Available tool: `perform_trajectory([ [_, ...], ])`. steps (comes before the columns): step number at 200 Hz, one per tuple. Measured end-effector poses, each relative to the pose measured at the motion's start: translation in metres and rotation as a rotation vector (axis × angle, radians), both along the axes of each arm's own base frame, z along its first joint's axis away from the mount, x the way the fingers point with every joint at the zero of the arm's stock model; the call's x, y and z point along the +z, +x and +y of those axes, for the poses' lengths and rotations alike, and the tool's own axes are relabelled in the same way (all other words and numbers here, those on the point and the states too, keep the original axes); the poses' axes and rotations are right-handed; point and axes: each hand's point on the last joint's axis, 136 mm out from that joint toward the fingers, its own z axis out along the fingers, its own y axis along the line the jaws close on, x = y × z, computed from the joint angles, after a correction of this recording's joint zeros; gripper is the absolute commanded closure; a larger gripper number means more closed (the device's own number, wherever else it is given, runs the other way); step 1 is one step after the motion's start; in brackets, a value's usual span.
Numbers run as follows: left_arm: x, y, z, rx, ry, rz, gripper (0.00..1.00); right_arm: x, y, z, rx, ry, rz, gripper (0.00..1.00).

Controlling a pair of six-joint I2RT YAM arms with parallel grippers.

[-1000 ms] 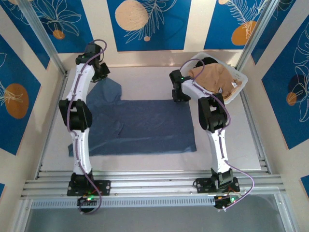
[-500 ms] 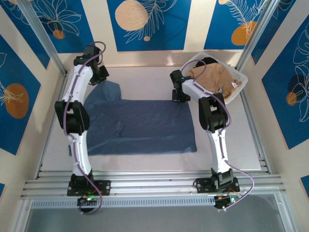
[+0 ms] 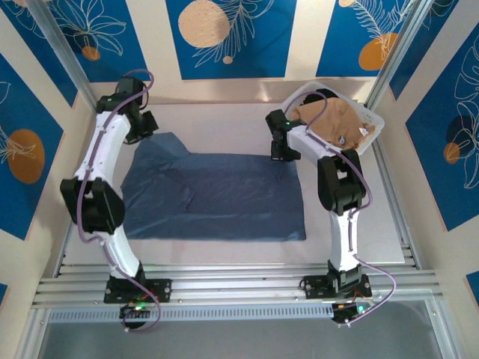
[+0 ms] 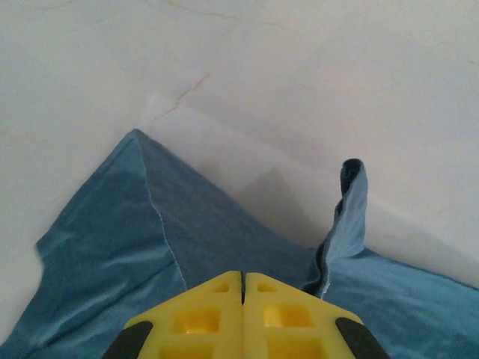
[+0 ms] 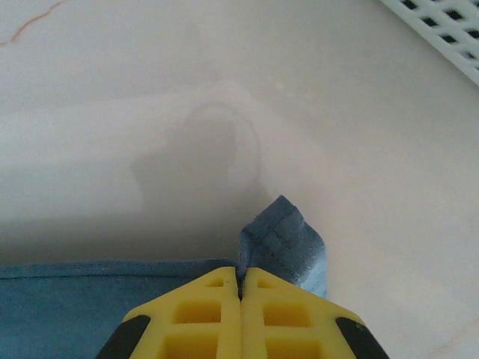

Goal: Fold and stack the t-shirts

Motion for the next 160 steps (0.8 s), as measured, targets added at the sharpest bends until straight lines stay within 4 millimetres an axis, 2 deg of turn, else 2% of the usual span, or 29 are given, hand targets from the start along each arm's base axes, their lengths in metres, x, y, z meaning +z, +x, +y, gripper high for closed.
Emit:
perform_trajectory([
  [21,0.009,-0.035,0.007,0.016,0.022,-0.001,1.0,0.015,-0.02,0.0,-0.014,0.009,-0.017,1.0],
  [41,0.007,-0.071,0.014,0.034,0.042,0.016,1.0,0.023,-0.039,0.0,-0.027,0.011,-0.021,1.0],
  [88,-0.011,-0.147,0.025,0.072,0.064,0.077,1.0,0.015,-0.091,-0.007,-0.053,0.004,0.028,1.0],
  [124,-0.02,-0.185,0.031,0.103,0.072,0.096,1.0,0.006,-0.114,-0.003,-0.046,-0.005,0.056,1.0],
  [160,-0.03,-0.21,0.035,0.125,0.076,0.114,1.0,0.002,-0.127,0.002,-0.039,-0.012,0.073,1.0],
])
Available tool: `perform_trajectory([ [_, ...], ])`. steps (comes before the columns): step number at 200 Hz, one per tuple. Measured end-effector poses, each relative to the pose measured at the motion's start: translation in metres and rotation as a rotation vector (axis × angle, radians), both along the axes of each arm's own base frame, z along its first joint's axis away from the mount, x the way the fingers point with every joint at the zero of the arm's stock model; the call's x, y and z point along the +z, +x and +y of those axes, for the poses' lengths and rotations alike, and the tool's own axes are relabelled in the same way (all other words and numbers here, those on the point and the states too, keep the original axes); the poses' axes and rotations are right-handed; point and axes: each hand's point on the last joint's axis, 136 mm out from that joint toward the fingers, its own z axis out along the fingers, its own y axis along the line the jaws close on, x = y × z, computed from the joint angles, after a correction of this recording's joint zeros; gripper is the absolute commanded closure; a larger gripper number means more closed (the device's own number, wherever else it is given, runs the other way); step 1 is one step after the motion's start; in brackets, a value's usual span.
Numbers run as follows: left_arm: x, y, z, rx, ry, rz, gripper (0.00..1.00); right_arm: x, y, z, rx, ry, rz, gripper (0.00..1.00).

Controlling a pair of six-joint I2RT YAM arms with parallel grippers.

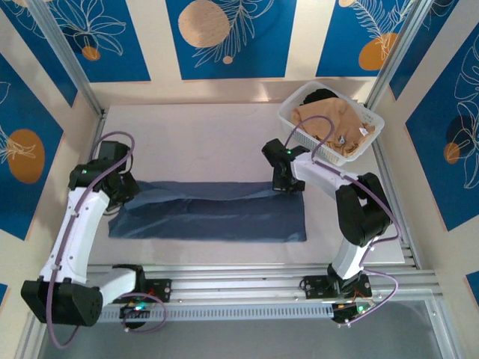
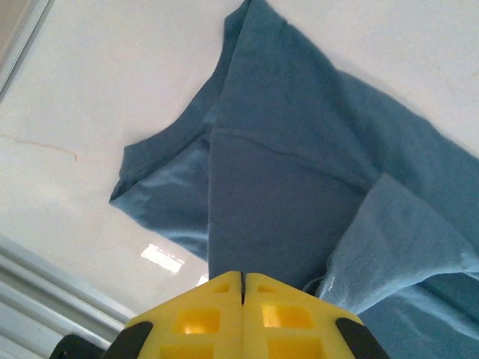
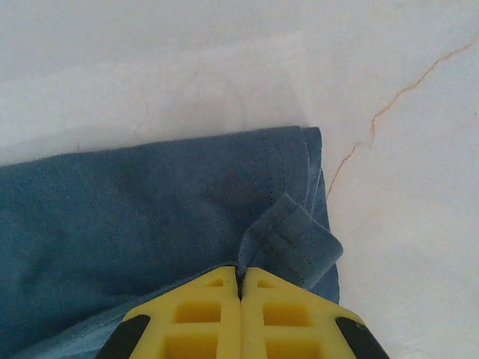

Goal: Fold and stack the t-shirts

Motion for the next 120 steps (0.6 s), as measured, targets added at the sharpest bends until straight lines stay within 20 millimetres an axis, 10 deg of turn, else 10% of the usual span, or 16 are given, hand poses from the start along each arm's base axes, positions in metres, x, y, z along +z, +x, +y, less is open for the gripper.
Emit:
perform_trajectory([
  [120,-0.058,-0.049,0.001,0.07,-0.027,0.135,1.0,-0.004,-0.032,-0.006,-0.031,-0.04,0.037,1.0],
])
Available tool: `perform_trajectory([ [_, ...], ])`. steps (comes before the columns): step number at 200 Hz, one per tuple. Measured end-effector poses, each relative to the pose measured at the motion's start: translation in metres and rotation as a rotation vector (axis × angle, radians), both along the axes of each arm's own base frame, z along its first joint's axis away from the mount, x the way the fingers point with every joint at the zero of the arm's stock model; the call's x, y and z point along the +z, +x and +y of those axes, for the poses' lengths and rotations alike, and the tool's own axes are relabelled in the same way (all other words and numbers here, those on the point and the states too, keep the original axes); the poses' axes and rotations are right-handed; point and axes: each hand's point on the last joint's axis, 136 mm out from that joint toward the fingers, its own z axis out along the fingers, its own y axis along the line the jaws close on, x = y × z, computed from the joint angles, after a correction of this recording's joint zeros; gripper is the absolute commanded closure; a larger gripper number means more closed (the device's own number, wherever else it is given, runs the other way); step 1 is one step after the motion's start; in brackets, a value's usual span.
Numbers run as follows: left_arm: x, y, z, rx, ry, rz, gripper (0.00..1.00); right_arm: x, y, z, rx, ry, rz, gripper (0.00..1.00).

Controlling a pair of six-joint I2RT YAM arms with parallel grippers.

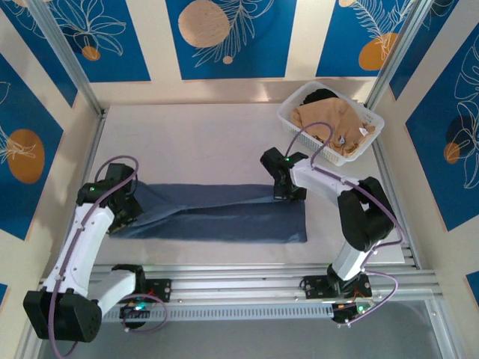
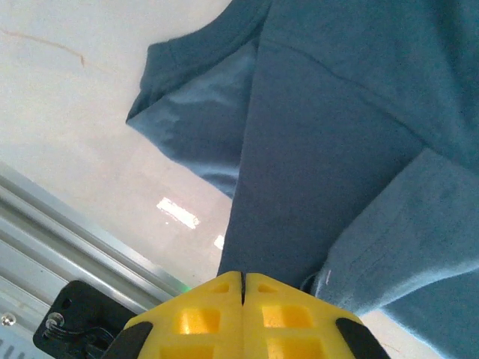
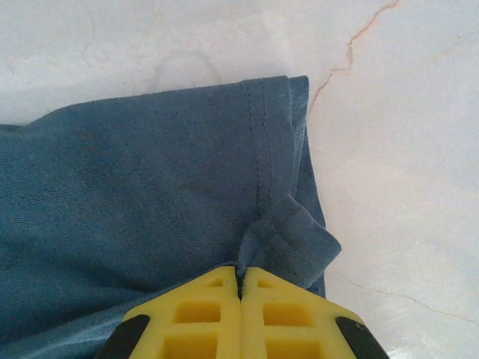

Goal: Fold and stack the t-shirts

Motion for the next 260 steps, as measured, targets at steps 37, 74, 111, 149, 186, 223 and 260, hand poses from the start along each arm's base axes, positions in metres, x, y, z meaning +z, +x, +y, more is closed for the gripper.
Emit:
perform_trajectory([
  [37,-0.009,-0.007,0.0,0.024,-0.007,0.022,1.0,0.003,-0.004,-0.001,0.014,-0.02,-0.004,1.0],
  [74,-0.02,-0.016,-0.002,0.043,-0.024,0.049,0.76,0.005,-0.007,0.002,0.04,-0.051,-0.013,0.82],
  [111,-0.015,-0.011,-0.004,0.054,-0.033,0.038,0.61,0.016,-0.024,0.0,0.045,-0.047,-0.026,0.58],
  [149,0.012,0.038,-0.005,0.05,-0.032,-0.027,0.55,0.038,-0.039,-0.017,-0.048,0.077,-0.075,0.55],
  [186,0.001,0.103,0.007,0.097,-0.106,-0.023,0.56,0.016,-0.035,-0.037,-0.249,0.247,-0.03,0.65],
  [223,-0.037,0.149,0.033,0.163,-0.217,0.011,0.6,-0.004,-0.026,-0.024,-0.299,0.352,0.027,0.67],
  [260,-0.067,0.178,0.039,0.14,-0.284,0.044,0.69,-0.033,-0.023,-0.014,-0.342,0.389,0.111,0.7],
])
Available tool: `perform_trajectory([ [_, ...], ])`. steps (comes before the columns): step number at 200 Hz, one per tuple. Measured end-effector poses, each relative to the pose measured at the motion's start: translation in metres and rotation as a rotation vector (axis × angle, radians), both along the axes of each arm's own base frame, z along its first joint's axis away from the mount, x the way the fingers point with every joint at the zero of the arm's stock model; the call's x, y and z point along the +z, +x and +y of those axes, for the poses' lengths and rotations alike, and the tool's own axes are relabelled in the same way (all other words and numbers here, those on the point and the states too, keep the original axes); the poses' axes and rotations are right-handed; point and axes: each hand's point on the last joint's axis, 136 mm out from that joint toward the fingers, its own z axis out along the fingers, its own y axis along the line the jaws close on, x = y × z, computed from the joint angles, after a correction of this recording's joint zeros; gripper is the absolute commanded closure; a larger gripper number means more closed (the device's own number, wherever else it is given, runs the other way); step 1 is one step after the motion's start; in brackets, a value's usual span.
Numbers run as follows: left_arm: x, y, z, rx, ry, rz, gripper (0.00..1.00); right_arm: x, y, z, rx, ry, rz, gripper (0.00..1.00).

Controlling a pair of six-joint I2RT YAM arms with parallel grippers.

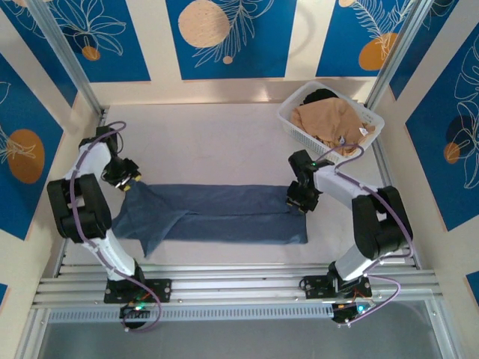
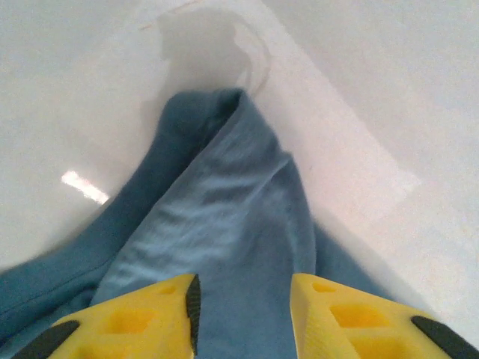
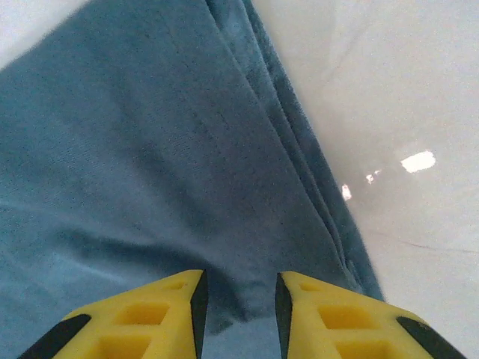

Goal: Fold and stack the t-shirts

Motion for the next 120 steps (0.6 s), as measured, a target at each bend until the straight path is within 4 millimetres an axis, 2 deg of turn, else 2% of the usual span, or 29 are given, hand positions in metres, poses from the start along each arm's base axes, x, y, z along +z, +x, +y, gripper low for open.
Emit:
perform_trajectory([
  [17,-0.012,0.007,0.0,-0.019,-0.008,0.016,0.74,-0.011,-0.002,-0.004,-0.028,-0.007,0.045,0.76],
  [32,-0.021,0.011,0.004,-0.029,-0.005,0.036,0.79,-0.018,-0.006,-0.008,-0.045,-0.024,0.091,0.77],
  [64,-0.038,0.008,0.028,-0.012,0.058,0.092,0.79,-0.016,-0.005,-0.013,-0.053,-0.044,0.109,0.78],
  [98,-0.032,0.003,0.059,0.047,0.086,0.058,0.75,-0.014,-0.006,-0.016,-0.048,-0.072,0.123,0.78],
  [120,-0.017,0.009,0.062,0.033,0.078,-0.018,0.66,-0.005,0.0,-0.014,-0.012,-0.101,0.099,0.78],
])
